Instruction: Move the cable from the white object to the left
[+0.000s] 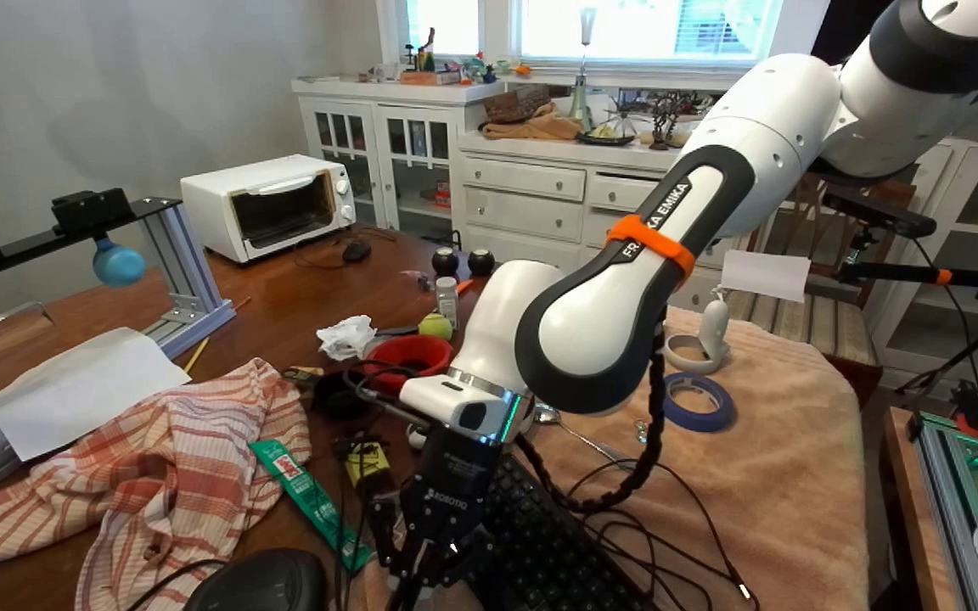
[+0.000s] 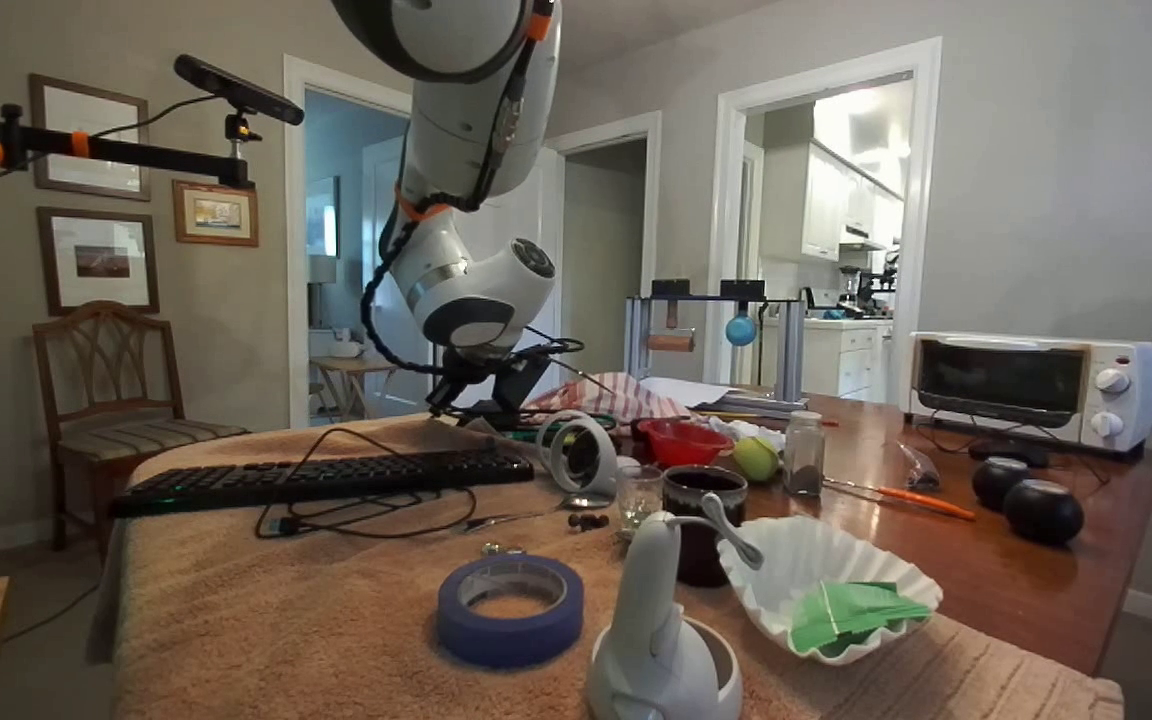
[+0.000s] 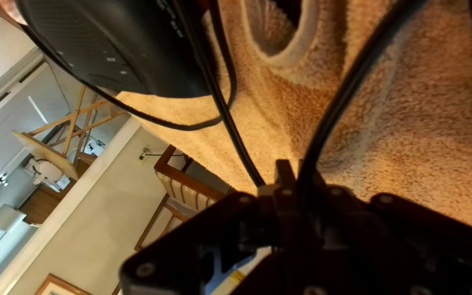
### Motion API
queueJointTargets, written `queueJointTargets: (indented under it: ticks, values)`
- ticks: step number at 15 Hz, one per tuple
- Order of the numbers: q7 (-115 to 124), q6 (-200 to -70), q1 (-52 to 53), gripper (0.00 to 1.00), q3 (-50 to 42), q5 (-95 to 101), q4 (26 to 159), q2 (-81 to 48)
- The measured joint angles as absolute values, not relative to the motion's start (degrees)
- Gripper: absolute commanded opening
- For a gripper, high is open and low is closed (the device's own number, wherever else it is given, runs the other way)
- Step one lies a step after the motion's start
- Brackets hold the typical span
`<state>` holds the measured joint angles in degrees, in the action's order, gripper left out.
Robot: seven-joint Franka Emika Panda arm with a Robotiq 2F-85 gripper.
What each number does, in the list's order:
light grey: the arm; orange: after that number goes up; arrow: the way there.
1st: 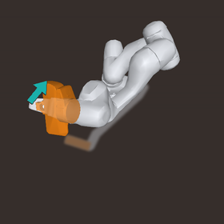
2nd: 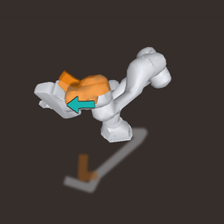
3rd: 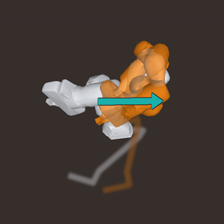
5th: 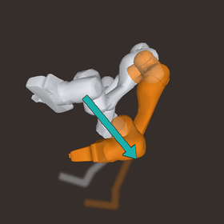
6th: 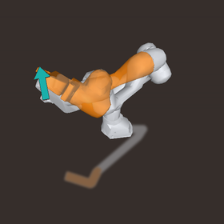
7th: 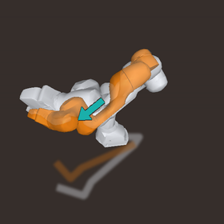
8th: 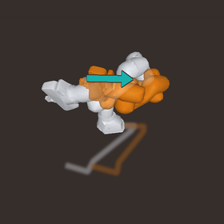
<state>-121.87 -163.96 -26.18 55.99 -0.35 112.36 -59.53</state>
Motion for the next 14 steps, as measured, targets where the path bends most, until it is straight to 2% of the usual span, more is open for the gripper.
queueJointTargets:
  ticks: [4,6,14]
  values:
    - [-123.19,-164.54,-26.47,0.02,55.73,-0.14,112.31,-60.58]
    - [-123.00,-164.47,-26.00,0.34,54.49,-0.14,112.32,-60.40]
    - [-118.95,-165.78,-23.10,0.93,51.51,-0.14,113.38,-55.76]
